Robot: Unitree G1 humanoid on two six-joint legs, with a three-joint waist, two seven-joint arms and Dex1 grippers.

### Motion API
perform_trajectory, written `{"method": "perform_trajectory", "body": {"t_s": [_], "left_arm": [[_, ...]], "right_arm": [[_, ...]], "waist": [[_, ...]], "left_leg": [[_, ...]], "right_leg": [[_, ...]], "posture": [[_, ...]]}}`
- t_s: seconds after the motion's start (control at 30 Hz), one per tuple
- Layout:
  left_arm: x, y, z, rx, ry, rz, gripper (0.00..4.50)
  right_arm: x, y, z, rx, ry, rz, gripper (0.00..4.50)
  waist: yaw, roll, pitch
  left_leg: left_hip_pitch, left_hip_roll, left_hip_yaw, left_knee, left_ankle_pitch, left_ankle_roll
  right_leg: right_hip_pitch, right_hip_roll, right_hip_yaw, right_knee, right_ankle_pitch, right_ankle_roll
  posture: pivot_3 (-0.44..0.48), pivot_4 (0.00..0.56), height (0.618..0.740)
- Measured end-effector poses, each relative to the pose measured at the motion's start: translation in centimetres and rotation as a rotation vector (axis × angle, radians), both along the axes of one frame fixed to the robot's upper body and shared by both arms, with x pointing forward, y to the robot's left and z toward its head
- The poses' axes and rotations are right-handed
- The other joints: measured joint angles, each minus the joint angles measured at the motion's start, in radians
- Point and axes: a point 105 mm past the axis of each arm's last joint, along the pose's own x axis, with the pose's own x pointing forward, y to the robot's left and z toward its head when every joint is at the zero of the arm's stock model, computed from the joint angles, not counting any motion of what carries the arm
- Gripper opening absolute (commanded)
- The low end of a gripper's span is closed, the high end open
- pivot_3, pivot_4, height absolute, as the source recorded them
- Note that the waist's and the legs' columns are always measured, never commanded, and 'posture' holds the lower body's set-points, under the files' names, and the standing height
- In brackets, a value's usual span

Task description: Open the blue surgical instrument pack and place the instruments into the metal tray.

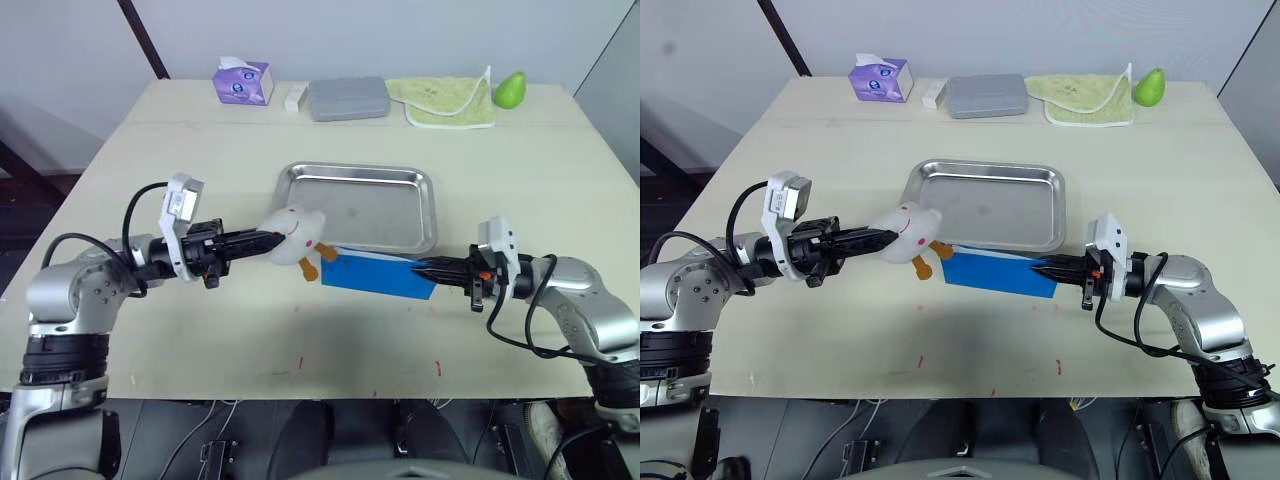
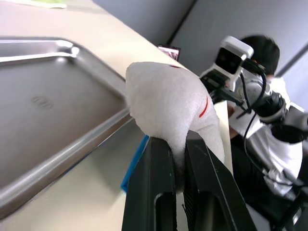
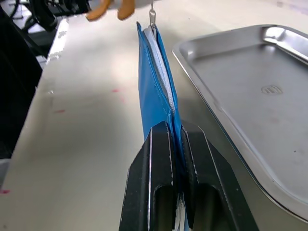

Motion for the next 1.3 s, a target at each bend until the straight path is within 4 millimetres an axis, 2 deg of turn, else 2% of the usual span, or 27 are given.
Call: {"method": "perform_trajectory", "body": {"t_s": [0.23, 0.47, 0.57, 0.77, 1.13, 1.3], "left_arm": [[-0.2, 1.1, -1.2, -0.016, 0.065, 0.057, 0.03], [-1.5, 2.3, -4.8, 0.052, 0.118, 0.093, 0.03], [-1.6, 2.7, -5.1, 0.082, 0.098, 0.096, 0.03], [-1.8, 3.2, -6.0, 0.177, 0.050, 0.071, 0.03], [-1.4, 3.4, -5.6, 0.220, -0.012, 0.064, 0.03], [-1.7, 2.9, -6.2, 0.269, -0.022, 0.005, 0.03]], "right_arm": [[-0.2, -0.2, 0.7, 0.054, 0.051, 0.000, 0.00], [-0.5, -0.3, 1.7, 0.146, 0.147, 0.007, 0.00], [-0.6, -0.1, 1.9, 0.169, 0.170, 0.018, 0.00], [0.2, -0.1, 4.4, 0.273, 0.170, -0.005, 0.00], [0.5, 0.1, 4.7, 0.333, 0.210, -0.017, 0.00], [0.9, 0.4, 6.4, 0.433, 0.212, -0.019, 0.00]], "waist": [[0.000, 0.000, 0.000], [0.001, 0.000, 0.000], [0.002, 0.000, 0.000], [0.002, 0.000, 0.000], [0.001, 0.000, 0.000], [-0.001, 0.001, 0.001]], "left_leg": [[0.000, 0.000, 0.000, 0.000, 0.000, 0.000], [0.000, 0.000, 0.000, 0.000, 0.000, 0.000], [0.000, 0.000, 0.001, 0.000, 0.000, 0.000], [0.000, 0.000, 0.001, 0.000, 0.000, 0.000], [0.000, 0.000, 0.001, 0.000, 0.000, 0.000], [0.000, 0.000, 0.002, -0.001, 0.000, 0.000]], "right_leg": [[0.000, 0.000, 0.000, 0.000, 0.000, 0.000], [0.000, 0.000, 0.000, 0.000, 0.000, 0.000], [0.000, 0.000, 0.000, 0.000, 0.000, 0.000], [0.000, 0.000, 0.001, 0.000, 0.000, 0.000], [0.000, 0.000, 0.001, 0.000, 0.000, 0.000], [-0.001, 0.000, 0.001, 0.000, 0.000, 0.000]], "posture": [[0.000, 0.150, 0.740], [0.000, 0.150, 0.740], [0.000, 0.150, 0.740], [0.000, 0.150, 0.740], [0.000, 0.150, 0.740], [0.000, 0.150, 0.740]]}}
